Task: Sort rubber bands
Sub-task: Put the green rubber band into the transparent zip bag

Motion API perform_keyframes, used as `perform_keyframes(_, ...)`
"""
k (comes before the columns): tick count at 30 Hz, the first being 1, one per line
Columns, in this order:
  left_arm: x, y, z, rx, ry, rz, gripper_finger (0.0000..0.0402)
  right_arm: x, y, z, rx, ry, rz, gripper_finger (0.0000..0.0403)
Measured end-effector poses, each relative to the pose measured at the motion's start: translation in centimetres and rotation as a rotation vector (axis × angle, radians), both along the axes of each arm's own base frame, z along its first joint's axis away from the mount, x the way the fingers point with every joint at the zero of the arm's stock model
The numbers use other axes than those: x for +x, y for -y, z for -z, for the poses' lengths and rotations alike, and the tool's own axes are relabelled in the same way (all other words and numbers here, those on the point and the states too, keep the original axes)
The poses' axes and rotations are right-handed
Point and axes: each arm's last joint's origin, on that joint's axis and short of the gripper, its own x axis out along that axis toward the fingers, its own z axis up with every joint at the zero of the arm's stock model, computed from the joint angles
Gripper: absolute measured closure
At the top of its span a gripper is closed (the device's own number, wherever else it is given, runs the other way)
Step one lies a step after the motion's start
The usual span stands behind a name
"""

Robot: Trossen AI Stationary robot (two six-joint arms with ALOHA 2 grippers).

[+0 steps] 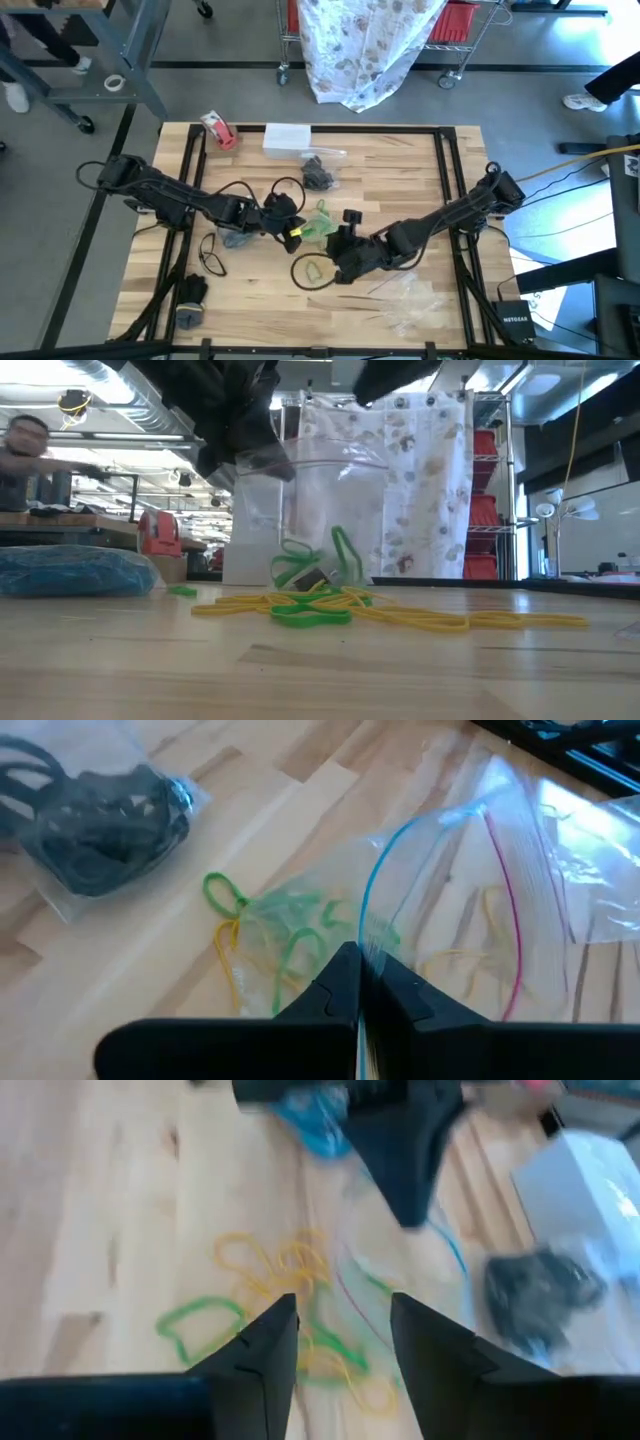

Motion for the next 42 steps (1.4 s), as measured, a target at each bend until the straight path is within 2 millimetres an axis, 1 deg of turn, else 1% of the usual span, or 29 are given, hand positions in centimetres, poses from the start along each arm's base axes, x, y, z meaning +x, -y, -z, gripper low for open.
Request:
perform_keyframes(2, -0.2, -0.1, -0.3, 0.028, 0.002, -0.003, 0.0402, -0.6, -0.3, 0.2, -0.022, -0.016, 0.04, 0.0255)
perform_keyframes(5, -0.8, -0.4, -1.2, 0.076, 0.009, -0.032, 0.0402, -1.3, -0.1, 1.2, -0.047, -0.062, 0.094, 0.0259)
perform_keyframes(9, -2.2, -0.9, -2.2, 0.133, -0.014, -0.087, 0.0402, -1.5, 1.3, 3.0, -0.027, -0.12, 0.145, 0.026)
perform_keyframes(13, -4.0, -1.4, -3.2, 0.165, -0.055, -0.134, 0.0402, -1.3, 3.6, 5.2, -0.007, -0.166, 0.172, 0.026)
perform_keyframes(18, -5.8, -1.9, -3.3, 0.17, -0.138, -0.191, 0.0402, -0.5, 7.4, 7.9, 0.068, -0.168, 0.171, 0.026)
perform_keyframes(24, -6.2, -2.0, -2.9, 0.173, -0.196, -0.208, 0.0402, -0.1, 12.1, 10.9, 0.191, -0.094, 0.123, 0.026)
perform_keyframes(27, -6.2, -1.9, -2.9, 0.172, -0.194, -0.206, 0.0402, -0.6, 13.7, 12.3, 0.221, -0.088, 0.119, 0.026)
perform_keyframes(29, -6.2, -1.9, -2.9, 0.17, -0.191, -0.206, 0.0402, -0.9, 14.6, 12.8, 0.225, -0.084, 0.122, 0.026)
perform_keyframes(33, -6.2, -1.9, -2.8, 0.17, -0.192, -0.207, 0.0402, -1.3, 15.3, 13.6, 0.201, -0.105, 0.093, 0.026)
perform_keyframes(39, -5.7, -1.7, -2.5, 0.168, -0.188, -0.204, 0.0402, -0.8, 15.0, 15.1, 0.226, -0.098, -0.007, 0.0261)
perform_keyframes(42, -5.6, -1.5, -2.3, 0.151, -0.184, -0.209, 0.0402, -0.7, 15.1, 15.6, 0.202, -0.113, 0.021, 0.028)
